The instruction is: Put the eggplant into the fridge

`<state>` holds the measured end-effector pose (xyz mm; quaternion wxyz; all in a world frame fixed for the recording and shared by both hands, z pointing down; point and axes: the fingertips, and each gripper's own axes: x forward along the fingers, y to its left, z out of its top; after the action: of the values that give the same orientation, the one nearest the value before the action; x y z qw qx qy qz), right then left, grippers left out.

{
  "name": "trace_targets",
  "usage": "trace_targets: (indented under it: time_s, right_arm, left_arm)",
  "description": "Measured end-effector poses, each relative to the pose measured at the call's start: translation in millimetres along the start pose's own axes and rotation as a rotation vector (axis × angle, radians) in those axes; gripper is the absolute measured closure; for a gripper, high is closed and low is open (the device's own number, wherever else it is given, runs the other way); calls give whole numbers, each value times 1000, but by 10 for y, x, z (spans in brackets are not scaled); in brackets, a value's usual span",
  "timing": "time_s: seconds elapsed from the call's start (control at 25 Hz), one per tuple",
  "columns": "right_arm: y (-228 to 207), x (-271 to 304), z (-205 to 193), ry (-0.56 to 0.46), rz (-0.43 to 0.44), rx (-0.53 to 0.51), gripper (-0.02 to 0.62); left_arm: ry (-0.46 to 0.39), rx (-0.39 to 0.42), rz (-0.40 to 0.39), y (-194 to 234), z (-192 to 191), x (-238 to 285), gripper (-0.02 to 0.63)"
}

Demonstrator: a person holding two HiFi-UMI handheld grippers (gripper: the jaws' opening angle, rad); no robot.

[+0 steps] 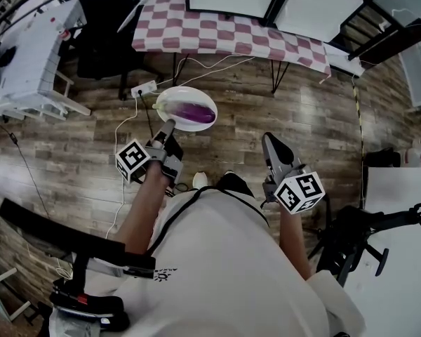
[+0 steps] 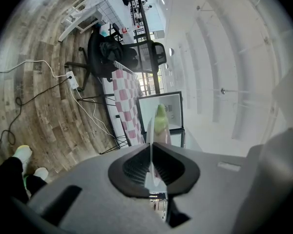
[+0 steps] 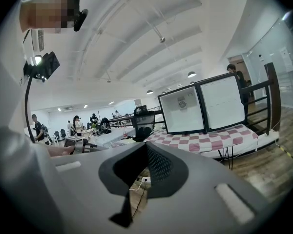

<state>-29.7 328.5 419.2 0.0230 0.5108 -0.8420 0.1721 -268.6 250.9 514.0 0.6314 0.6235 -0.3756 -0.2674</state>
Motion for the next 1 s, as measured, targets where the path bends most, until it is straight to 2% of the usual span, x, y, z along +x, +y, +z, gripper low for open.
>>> trace_targets:
  time_s: [0.52,0.68,1.0]
  right_arm:
    - [-122,140,9,10,7,18,589]
    - [-194,164,25,14,19,9,589]
    - [-676,538,325,16,59,-19,589]
  left_arm:
    - [10,1,16,24,29,220,584]
    - [3,-5,-6,-16,-15,294,584]
    - [-19,-11,12,-104,-5,822,583]
